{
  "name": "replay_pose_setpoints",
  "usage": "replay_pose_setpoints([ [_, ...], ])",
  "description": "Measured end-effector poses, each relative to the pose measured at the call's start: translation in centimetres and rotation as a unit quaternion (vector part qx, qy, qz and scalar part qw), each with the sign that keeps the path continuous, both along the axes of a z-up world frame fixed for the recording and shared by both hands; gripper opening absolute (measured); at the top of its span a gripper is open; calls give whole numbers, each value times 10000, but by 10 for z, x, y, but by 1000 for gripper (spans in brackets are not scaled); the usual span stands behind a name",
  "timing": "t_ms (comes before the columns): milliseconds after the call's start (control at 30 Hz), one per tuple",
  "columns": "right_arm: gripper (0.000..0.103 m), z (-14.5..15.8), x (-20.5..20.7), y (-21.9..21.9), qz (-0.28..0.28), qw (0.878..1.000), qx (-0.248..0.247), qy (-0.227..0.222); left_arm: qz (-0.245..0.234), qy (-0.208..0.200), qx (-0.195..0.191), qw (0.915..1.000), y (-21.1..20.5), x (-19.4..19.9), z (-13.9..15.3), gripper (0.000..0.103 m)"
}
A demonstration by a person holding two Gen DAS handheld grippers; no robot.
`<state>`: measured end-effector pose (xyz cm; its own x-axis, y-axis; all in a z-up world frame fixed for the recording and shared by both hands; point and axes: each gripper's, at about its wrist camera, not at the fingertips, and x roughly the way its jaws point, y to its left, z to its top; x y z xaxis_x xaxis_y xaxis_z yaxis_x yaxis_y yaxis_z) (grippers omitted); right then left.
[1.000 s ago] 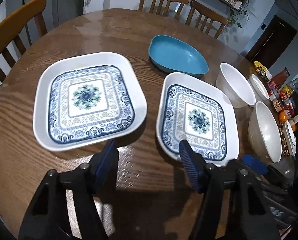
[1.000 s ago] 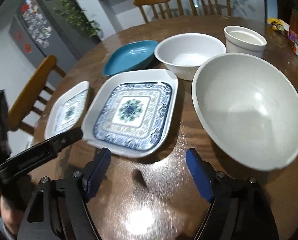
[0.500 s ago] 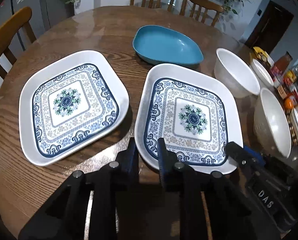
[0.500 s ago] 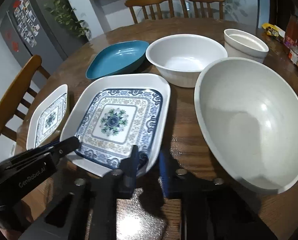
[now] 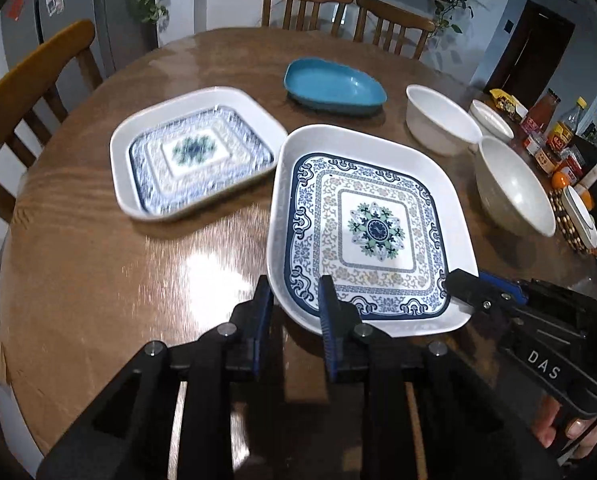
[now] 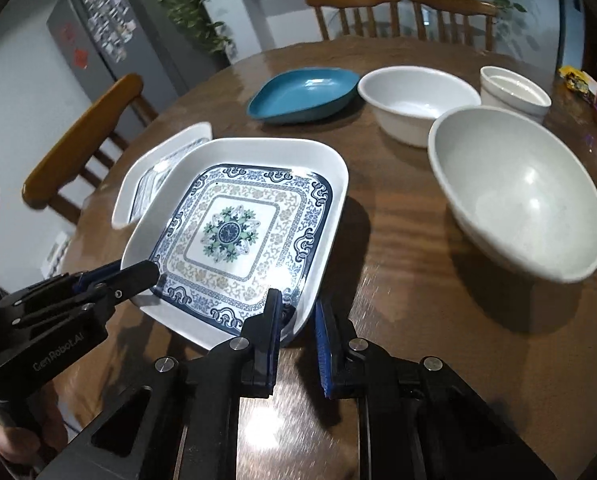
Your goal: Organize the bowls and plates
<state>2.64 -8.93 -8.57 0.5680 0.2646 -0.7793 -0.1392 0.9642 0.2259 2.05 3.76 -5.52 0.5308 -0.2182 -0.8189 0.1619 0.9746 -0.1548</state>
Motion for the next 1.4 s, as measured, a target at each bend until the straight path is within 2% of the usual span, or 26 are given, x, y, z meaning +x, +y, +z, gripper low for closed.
replay_pose_setpoints([
  [100,18,-8,-5,0,41,9999,-80,143,-53,151,-51,9999,-3,-3,-7,18],
  [200,19,-12,-5,-1,4,9998,-109,188,-5,210,-205,9996,-3,-6,-11,24],
  [233,22,-10,-5,-3,-109,9994,-256,205,72,203,-210,9995,0,-7,-11,27],
  [300,38,-4,-6,-7,-297,9987,-406,113,243,71,-265,9993,9,-10,-6,43],
  [333,41,-2,-8,-10,-299,9988,-375,40,329,-20,-314,9990,14,-11,-1,49],
  [400,44,9,-12,-15,-262,9993,-204,-142,545,-280,-400,9973,27,-14,11,67],
  [467,44,17,-14,-15,-231,9992,-159,-286,735,-457,-423,9953,36,-14,19,71],
  [600,44,27,-12,-2,-27,9990,-184,-402,1012,-508,-522,9922,51,-4,27,71],
  [833,44,41,8,31,371,9982,-56,-476,1419,-552,-399,9875,69,22,28,71],
  [1033,44,48,53,59,622,9970,-15,-458,1650,-492,-358,9844,83,39,26,71],
  [1167,44,48,92,77,877,9954,-48,-393,1815,-437,-161,9823,85,54,22,70],
  [1400,44,24,145,111,1137,9932,-250,22,2001,-185,-205,9794,96,71,6,69],
])
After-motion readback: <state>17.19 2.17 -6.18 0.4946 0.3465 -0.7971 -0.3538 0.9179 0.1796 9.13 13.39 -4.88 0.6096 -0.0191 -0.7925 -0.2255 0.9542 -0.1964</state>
